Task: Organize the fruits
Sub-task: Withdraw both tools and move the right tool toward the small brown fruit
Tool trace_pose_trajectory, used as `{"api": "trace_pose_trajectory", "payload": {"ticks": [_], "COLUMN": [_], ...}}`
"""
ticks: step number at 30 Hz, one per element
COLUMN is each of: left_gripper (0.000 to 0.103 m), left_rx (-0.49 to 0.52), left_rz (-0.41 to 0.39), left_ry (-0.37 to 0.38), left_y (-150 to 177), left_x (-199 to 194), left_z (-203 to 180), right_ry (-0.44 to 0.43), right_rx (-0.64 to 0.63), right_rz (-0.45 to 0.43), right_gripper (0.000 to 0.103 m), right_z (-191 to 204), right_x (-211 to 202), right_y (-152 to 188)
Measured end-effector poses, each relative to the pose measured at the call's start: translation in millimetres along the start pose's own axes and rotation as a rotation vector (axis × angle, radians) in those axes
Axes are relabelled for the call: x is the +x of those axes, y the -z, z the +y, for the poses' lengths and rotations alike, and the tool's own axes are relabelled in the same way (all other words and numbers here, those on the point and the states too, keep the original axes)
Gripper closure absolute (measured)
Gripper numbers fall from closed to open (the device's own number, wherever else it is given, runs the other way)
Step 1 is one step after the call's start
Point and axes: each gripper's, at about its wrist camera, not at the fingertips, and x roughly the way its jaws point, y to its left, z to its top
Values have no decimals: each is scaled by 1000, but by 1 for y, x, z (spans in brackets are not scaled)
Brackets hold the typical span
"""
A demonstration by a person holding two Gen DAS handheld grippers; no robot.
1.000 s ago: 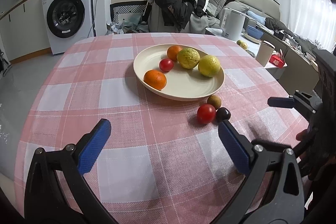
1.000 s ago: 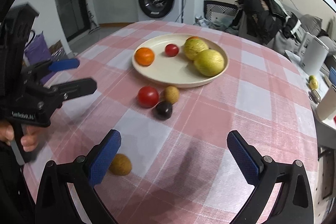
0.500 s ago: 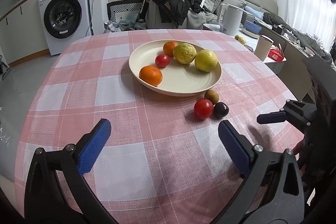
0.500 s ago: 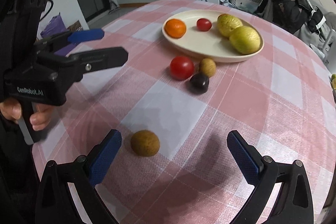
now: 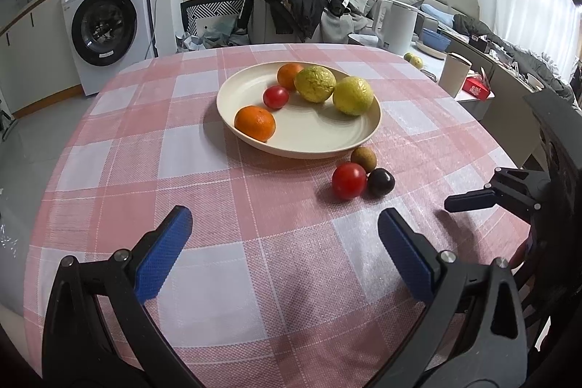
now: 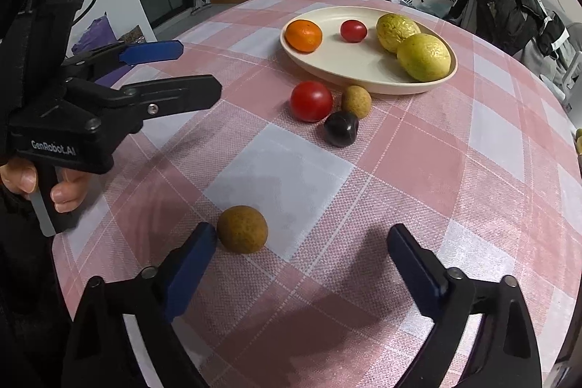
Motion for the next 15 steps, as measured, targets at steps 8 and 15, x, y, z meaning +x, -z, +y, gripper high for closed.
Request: {"api": "trace_pose_trajectory", "payload": {"ticks": [8,15], "left_gripper": [1,1], "left_rx": [3,4], "left_rz": [4,5], "left_ry": [-1,-1], "left_y": [1,1], "left_x": [1,2], "left_z": [-1,-1], "right_ry": [12,25], "right_rx": [-36,-23], "right_rz": [7,-1], "right_gripper": [20,33], "right_z": [10,5], "right_x": [-1,-4], "right_y": [4,5]}}
